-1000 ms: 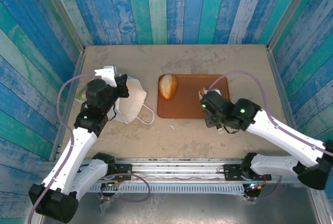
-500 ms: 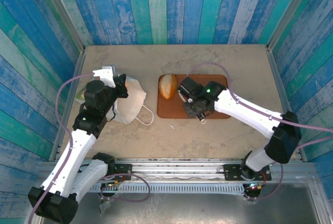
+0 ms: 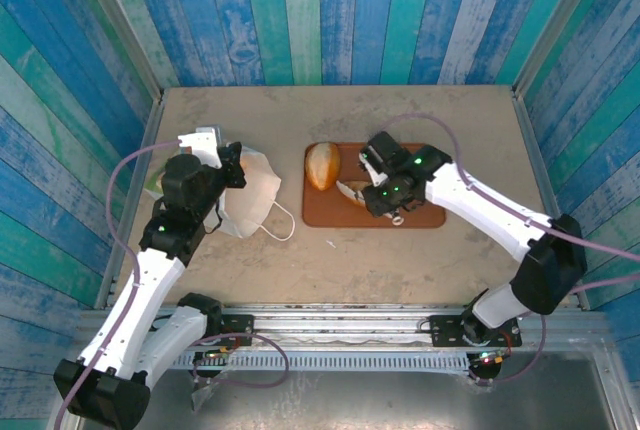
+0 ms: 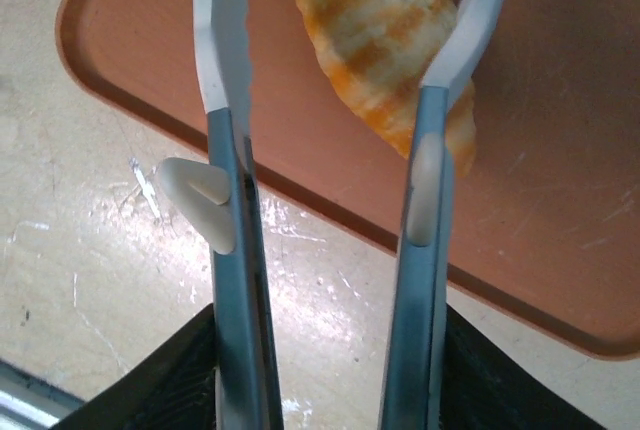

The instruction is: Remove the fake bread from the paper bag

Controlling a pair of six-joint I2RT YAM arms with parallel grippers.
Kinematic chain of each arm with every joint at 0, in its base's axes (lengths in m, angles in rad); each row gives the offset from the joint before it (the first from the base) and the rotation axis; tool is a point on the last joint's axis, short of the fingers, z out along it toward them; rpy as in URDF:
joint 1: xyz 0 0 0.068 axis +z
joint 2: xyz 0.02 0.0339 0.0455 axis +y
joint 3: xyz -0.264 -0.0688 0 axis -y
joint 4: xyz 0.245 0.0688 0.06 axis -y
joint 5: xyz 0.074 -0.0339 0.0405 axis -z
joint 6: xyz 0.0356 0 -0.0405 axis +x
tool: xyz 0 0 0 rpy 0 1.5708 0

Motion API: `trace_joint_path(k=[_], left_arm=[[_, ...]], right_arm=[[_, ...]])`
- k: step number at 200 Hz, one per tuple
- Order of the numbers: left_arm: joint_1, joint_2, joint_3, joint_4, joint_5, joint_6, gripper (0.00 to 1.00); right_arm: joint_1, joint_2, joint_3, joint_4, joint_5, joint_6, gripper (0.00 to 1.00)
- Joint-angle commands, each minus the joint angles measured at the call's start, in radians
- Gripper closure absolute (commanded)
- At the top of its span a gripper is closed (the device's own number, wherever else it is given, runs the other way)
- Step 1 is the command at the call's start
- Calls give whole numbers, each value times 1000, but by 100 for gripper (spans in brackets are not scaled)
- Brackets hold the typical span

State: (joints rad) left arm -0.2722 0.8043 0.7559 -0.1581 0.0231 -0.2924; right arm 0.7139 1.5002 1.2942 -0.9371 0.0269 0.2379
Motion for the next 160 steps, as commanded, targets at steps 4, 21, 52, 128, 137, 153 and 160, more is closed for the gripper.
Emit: trace_joint_path(k=[4, 21, 52, 128, 137, 153, 160], left_arm=[[2, -13, 5, 5, -8, 10, 100], [2, -13, 5, 2, -12, 11, 100], [2, -11, 5, 2, -13, 13, 100], [2, -19, 4, 1, -20, 15, 100], [2, -20, 5, 0, -18, 15, 100], [2, -22, 3, -1, -20, 14, 100], [2, -22, 4, -1, -20, 14, 100]], right_arm=[[-24, -58, -29, -37, -86, -109, 45], [-40, -70, -44, -62, -88, -116, 43], [-91, -47, -51, -105, -57, -102, 43], [-108, 51, -14, -114, -83, -152, 50], [-108, 60, -7, -112, -81, -144, 54], [-108, 60, -6, -91, -81, -119, 61], [-108, 55, -6, -79, -76, -103, 63]])
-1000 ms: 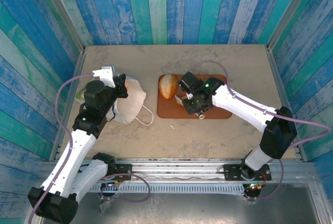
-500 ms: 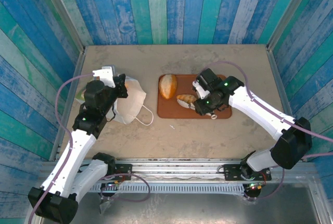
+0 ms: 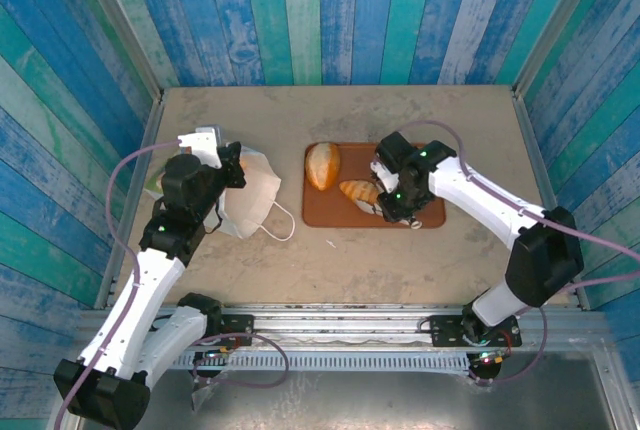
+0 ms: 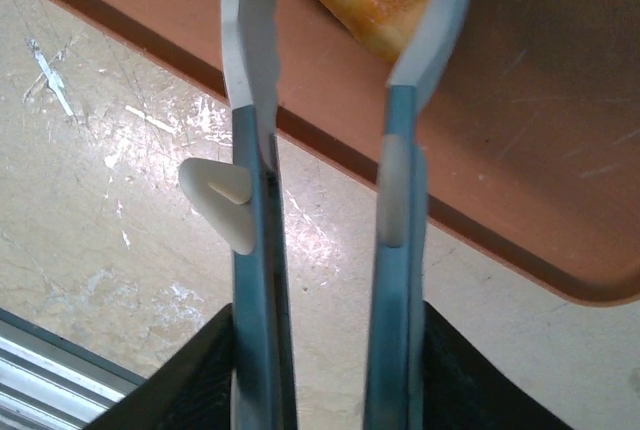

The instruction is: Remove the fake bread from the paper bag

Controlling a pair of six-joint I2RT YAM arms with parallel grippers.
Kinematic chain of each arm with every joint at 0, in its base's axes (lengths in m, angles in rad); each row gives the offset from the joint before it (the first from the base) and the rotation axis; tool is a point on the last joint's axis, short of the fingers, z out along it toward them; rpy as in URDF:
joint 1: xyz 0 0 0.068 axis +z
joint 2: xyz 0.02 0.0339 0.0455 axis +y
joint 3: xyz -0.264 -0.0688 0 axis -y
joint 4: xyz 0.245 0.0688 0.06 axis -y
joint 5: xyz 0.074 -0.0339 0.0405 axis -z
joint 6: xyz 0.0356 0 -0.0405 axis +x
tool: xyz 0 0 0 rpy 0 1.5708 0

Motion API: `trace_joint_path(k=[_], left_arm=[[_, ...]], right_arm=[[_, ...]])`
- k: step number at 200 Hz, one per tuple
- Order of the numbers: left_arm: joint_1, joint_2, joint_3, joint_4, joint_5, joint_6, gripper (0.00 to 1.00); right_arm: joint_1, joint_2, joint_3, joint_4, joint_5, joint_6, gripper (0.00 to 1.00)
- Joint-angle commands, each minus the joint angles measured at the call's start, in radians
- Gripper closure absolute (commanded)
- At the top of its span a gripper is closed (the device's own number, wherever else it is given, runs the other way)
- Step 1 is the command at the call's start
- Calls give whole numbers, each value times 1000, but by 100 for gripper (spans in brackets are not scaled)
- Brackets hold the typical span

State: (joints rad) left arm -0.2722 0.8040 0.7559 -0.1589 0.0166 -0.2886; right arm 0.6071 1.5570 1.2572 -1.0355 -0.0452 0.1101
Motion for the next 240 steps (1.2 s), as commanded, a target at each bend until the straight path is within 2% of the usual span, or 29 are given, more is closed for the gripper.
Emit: trace_joint_path(k=[1, 13, 47, 102, 140, 187, 208, 240], left_arm=[[2, -22, 5, 0, -14, 10, 100], [2, -23, 4, 0, -14, 11, 100], [2, -23, 5, 1, -12, 10, 100], [2, -26, 5, 1, -12, 11, 100], [2, -24, 3, 4, -8, 9, 100], [3, -19, 3, 5, 0, 9, 100], [4, -16, 2, 5, 0, 9, 100], [4, -14, 2, 4, 0, 8, 100]], right_arm=[[-1, -3, 31, 22, -3, 27, 64], [-1, -21, 24, 57, 6, 70, 67], [-36, -55, -7, 188, -26, 248, 65], [-38, 33, 7, 270, -37, 446, 64], [-37, 41, -6, 340, -70, 486, 60], [-35, 39, -43, 405, -138, 509, 50], [-33, 32, -61, 429, -154, 516, 50], [-27, 16, -86, 463, -199, 518, 55]])
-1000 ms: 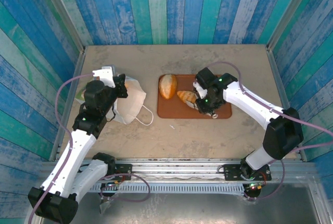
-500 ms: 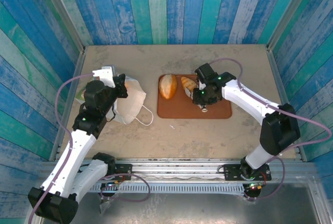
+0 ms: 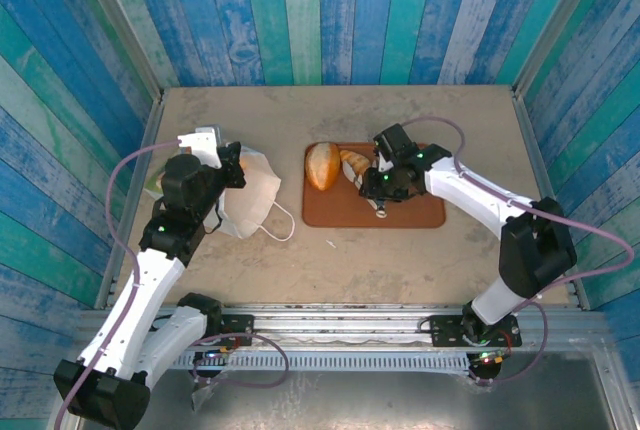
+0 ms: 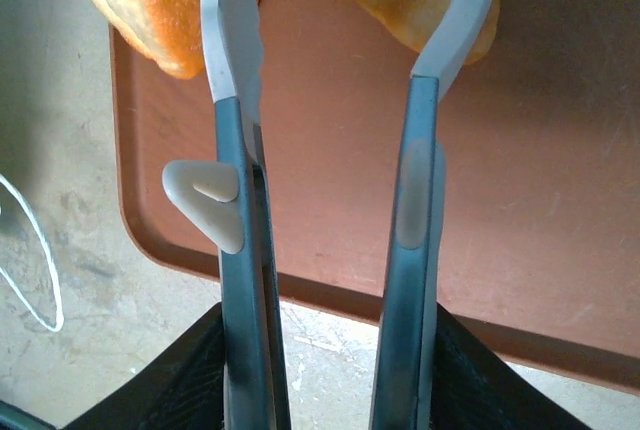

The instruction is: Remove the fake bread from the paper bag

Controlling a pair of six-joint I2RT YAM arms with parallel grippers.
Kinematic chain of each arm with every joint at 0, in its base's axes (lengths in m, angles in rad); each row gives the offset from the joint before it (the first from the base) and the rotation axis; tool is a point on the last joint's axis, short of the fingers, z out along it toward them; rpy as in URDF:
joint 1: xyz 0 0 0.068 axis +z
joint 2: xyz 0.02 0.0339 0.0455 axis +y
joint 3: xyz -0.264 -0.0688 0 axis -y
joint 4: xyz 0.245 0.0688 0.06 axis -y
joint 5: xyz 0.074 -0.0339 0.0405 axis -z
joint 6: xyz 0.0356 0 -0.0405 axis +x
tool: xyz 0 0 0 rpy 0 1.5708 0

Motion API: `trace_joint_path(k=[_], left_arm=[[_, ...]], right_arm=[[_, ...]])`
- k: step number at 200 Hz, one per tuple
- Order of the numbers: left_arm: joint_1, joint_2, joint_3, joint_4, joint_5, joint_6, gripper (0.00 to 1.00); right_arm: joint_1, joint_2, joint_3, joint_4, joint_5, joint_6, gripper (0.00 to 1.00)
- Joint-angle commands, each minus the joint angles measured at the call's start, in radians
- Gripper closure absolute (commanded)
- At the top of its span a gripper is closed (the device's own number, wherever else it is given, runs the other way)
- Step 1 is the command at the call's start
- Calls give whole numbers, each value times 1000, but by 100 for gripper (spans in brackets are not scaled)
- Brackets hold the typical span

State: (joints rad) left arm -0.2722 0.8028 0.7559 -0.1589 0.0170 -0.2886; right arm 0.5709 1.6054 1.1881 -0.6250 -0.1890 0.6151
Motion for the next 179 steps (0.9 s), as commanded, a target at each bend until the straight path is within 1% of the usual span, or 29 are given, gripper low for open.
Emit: trace_joint_path(k=[1, 38, 64, 91, 117, 153, 179], left_arm=[[4, -13, 3, 5, 0, 8, 100], [3, -12, 1, 7, 1, 6, 100], [5, -11, 1, 9, 6, 4, 100], [5, -11, 1, 9, 7, 3, 100], [5, -10, 2, 9, 8, 3, 100], [6, -13, 2, 7, 6, 5, 100], [7, -13, 1, 9, 7, 2, 100]], right_arm=[[9, -34, -18, 53, -56, 13, 55], [12, -76, -57, 49, -45, 15, 64], [12, -107, -89, 61, -51, 31, 65], [12, -127, -130, 128, -57, 68, 67], [14, -105, -137, 144, -12, 107, 70], [21, -125, -185, 244, 28, 206, 70], [21, -126, -189, 283, 42, 242, 70]])
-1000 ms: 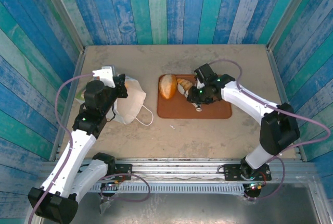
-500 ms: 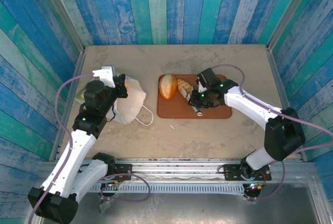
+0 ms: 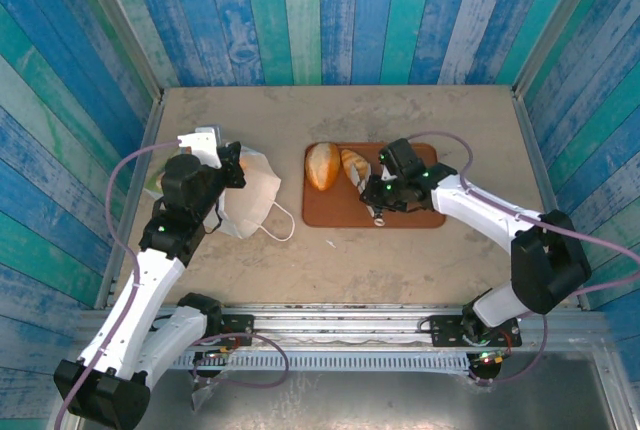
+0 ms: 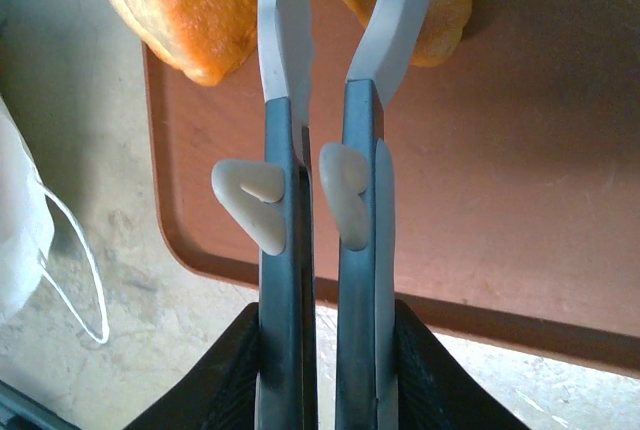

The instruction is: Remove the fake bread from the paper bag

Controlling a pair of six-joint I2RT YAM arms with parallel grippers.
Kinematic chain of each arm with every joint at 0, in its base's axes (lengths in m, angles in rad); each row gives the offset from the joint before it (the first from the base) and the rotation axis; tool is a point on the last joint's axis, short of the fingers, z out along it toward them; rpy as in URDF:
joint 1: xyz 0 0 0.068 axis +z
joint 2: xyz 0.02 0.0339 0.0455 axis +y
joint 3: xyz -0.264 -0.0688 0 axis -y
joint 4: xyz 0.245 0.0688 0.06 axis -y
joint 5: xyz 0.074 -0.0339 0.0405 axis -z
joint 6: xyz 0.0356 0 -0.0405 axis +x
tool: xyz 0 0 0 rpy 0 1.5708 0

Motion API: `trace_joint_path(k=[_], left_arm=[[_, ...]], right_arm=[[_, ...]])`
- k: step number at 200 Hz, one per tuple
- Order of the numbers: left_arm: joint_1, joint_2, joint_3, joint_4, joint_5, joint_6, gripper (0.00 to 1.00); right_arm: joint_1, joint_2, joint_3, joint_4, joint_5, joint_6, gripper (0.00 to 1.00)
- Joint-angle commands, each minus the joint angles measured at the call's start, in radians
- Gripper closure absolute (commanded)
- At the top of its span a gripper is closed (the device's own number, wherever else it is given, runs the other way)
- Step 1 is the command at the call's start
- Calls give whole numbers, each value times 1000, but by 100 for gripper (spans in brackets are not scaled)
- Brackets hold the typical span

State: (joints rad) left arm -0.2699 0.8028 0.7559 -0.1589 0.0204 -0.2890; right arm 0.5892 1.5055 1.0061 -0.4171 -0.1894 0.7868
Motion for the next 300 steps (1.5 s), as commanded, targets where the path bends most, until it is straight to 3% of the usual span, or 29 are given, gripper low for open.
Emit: trace_joint_path(k=[1, 57, 170, 223, 246, 300], left_arm=[[4, -13, 1, 9, 3, 3, 100], [5, -15, 1, 7, 1, 5, 100], [5, -14, -1, 12, 9, 0, 100], [5, -12, 0, 7, 3, 3, 100], [5, -11, 0, 7, 2, 4, 100], [6, -12, 2, 5, -1, 5, 100]], right_arm=[[3, -25, -8, 77, 42, 70, 70], [59, 0, 19, 109, 1, 86, 65], [54, -58, 16, 10, 49, 3, 57], [54, 5, 42, -33, 95, -18, 59], [53, 26, 49, -14, 57, -20, 66], [54, 25, 34, 62, 9, 6, 68]])
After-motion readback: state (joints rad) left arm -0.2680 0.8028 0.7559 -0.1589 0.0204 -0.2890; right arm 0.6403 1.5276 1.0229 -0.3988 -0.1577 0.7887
